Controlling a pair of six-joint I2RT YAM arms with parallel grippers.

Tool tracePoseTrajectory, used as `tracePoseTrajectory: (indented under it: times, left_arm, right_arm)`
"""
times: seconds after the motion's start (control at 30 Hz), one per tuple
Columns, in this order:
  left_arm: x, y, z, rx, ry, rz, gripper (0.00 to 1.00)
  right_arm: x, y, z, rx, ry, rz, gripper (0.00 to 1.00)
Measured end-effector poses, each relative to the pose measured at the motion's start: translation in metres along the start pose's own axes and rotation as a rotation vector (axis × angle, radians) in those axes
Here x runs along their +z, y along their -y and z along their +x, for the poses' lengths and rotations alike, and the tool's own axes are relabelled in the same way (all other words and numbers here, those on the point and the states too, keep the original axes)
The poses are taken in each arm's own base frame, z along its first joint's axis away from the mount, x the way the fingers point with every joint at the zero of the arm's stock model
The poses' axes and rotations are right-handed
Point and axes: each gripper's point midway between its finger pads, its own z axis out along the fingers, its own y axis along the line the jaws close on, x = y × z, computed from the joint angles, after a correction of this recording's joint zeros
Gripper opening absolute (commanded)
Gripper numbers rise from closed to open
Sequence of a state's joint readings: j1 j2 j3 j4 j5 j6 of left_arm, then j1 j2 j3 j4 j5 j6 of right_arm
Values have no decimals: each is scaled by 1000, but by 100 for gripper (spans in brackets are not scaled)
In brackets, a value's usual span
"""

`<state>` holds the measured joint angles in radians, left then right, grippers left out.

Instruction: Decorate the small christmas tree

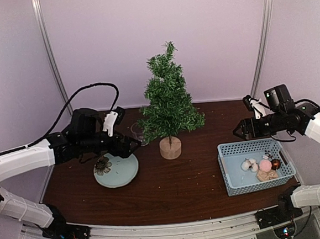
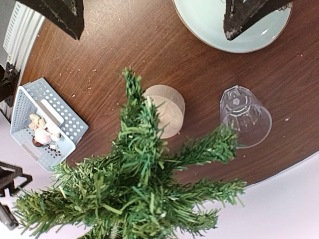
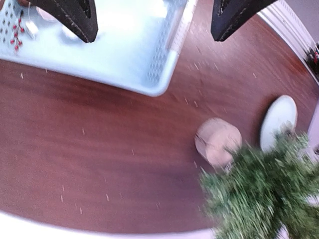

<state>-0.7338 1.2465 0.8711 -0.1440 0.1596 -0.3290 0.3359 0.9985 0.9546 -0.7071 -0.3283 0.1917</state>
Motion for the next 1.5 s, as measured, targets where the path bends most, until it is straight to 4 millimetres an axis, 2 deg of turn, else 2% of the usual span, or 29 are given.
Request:
tracePoseTrajectory:
  times: [0.1,0.2,0.37,0.43,0.6,0.77,0.9,1.03,1.1,1.17,1.37,1.43,1.5]
  left_arm:
    - [-4,-3,1,-8,-5,-22,98]
    - [-5,-9,6,-21,-22,-47,98]
    - [-2,-22,11,-53,-47,-94,98]
    - [-1,-28,12,-72,-53,-113,97]
    - [-3,-45,11,-121,-54,-159,98]
    - [-7,-60,10,-156,-50,-198,98]
    - [-8,-63,11,-163,-54,-209,98]
    - [-7,-66,11,-167,-59,-213,98]
    - [-4,-67,9,-169,-63,-213,97]
    - [-2,-67,6,-170,-63,-209,98]
    - [4,-64,5,-175,-72,-189,98]
    - [6,-63,8,-181,-82,-179,97]
    - [9,-62,10,-186,-93,-172,98]
  right_arm:
    - [2,13,28,34,-106,55,69]
    - [8,27,52,70,-200,117,67]
    - [40,47,85,125,-354,188,66]
    - [53,51,92,141,-391,202,67]
    - [85,62,88,166,-390,230,69]
    - [117,77,62,171,-347,281,70]
    - [129,87,36,172,-309,295,71]
    - [117,85,6,145,-255,286,69]
    - [98,81,-3,144,-245,286,68]
    - [73,76,-3,165,-246,291,69]
    - [-21,76,24,289,-233,401,74]
    - [-38,82,39,325,-246,449,75]
    - [-44,92,61,367,-293,500,76]
